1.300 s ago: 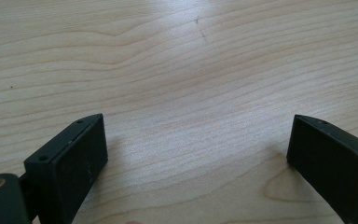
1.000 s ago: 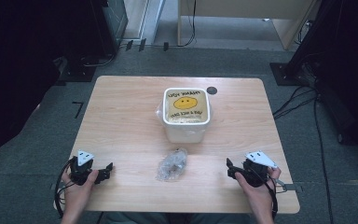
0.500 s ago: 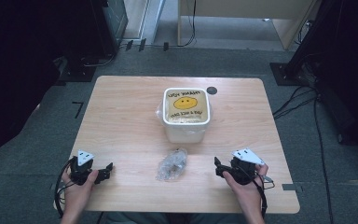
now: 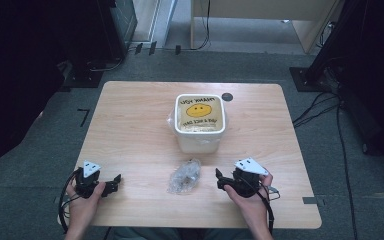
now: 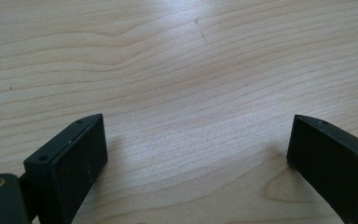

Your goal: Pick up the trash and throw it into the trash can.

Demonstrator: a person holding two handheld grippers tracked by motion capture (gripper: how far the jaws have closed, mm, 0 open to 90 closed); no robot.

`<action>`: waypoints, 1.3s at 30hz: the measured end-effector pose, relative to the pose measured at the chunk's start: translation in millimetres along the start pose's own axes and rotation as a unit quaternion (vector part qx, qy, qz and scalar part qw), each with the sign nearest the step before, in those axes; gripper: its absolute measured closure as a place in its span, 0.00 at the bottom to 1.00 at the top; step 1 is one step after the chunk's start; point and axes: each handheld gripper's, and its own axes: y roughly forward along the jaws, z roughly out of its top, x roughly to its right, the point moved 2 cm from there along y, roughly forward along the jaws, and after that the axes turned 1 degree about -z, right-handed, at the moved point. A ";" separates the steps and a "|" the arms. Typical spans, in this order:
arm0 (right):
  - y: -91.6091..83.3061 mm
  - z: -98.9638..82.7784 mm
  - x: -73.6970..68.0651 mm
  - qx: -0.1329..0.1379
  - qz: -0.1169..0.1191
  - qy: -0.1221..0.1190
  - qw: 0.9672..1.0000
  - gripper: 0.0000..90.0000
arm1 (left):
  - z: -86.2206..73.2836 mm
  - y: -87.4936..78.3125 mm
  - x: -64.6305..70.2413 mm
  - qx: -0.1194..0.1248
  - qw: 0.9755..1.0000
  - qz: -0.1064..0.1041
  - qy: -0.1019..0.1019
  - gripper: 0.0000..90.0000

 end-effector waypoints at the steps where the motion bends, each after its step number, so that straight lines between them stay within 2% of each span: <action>1: 0.9 0.5 -3.2 0.001 0.004 0.000 1.000 0.14 | 0.0 0.0 0.0 0.000 1.000 0.000 0.000 0.05; 3: 1.9 1.0 -6.6 0.001 0.007 -0.001 1.000 0.14 | 0.0 0.0 0.0 0.000 1.000 0.000 0.000 0.05; 10: 9.7 3.5 -33.8 -0.002 0.033 -0.007 0.999 0.14 | 0.0 0.0 0.0 0.000 1.000 0.000 0.000 0.05; 16: 14.4 1.8 -47.1 -0.006 0.047 -0.012 0.999 0.14 | 0.0 0.0 0.0 0.000 1.000 0.000 0.000 0.05; 17: 16.6 0.9 -54.4 -0.007 0.053 -0.015 0.998 0.14 | 0.0 0.0 0.0 0.000 1.000 0.000 0.000 0.05; 20: 18.8 1.3 -62.5 -0.008 0.056 -0.016 0.998 0.14 | 0.0 0.0 0.0 0.000 1.000 0.000 0.000 0.05; 25: 23.8 1.6 -77.0 -0.014 0.085 -0.017 0.996 0.09 | 0.0 0.0 0.0 0.000 1.000 0.000 0.000 0.05; 27: 25.4 1.3 -79.1 -0.017 0.080 -0.017 0.996 0.08 | 0.0 0.0 0.0 0.000 1.000 0.000 0.000 0.05; 28: 29.0 0.7 -81.9 -0.021 0.070 -0.016 0.997 0.07 | 0.0 0.0 0.0 0.000 1.000 0.000 0.000 0.05; 31: 34.0 -0.9 -83.9 -0.027 0.068 -0.010 0.997 0.07 | 0.0 0.0 0.0 0.000 1.000 0.000 0.000 0.05; 36: 45.3 -7.5 -88.5 -0.044 0.052 -0.021 0.997 0.07 | 0.0 0.0 0.0 0.000 1.000 0.000 0.000 0.05; 39: 50.4 -11.0 -89.8 -0.049 0.052 -0.023 0.997 0.08 | 0.0 0.0 0.0 0.000 1.000 0.000 0.000 0.05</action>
